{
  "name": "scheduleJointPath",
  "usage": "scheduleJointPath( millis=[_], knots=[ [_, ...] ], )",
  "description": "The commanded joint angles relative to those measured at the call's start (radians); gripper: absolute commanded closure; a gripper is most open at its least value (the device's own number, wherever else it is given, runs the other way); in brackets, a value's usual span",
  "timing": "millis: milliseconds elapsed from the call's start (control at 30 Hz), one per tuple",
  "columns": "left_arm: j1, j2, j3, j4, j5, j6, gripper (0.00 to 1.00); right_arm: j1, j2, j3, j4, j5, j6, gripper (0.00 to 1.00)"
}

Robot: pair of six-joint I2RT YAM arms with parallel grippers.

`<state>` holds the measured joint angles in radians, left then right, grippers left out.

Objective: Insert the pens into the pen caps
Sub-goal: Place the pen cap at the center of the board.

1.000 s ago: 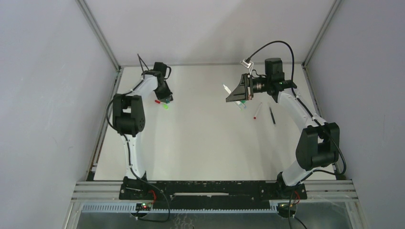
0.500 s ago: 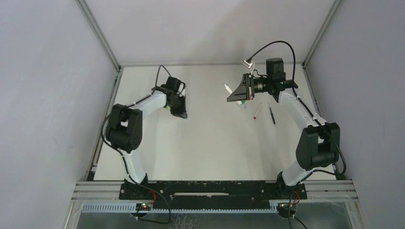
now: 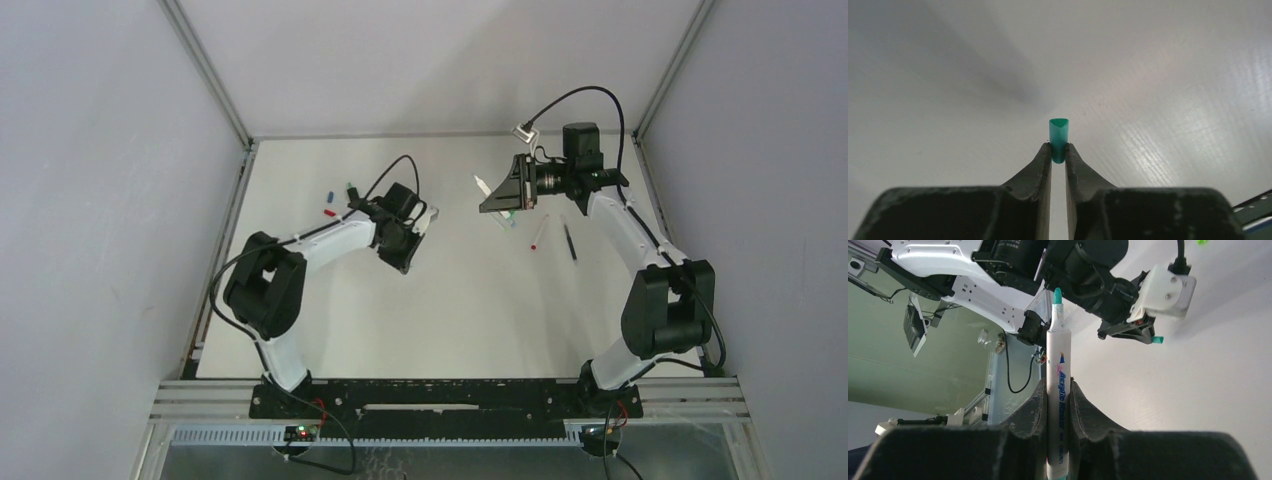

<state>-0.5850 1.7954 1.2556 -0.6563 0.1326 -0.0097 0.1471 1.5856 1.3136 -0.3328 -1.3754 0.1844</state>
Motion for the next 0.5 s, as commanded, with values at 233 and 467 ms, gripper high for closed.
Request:
scheduleJointPath(
  millis=[233, 467],
  knots=[
    [-0.059, 0.055, 0.000, -0.085, -0.114, 0.150, 0.79, -0.017, -0.053, -0.010, 0.008, -0.015, -0.016, 1.00],
    [-0.059, 0.061, -0.020, -0.062, -0.130, 0.168, 0.65, -0.018, -0.055, -0.012, 0.008, -0.016, -0.017, 1.00]
  ],
)
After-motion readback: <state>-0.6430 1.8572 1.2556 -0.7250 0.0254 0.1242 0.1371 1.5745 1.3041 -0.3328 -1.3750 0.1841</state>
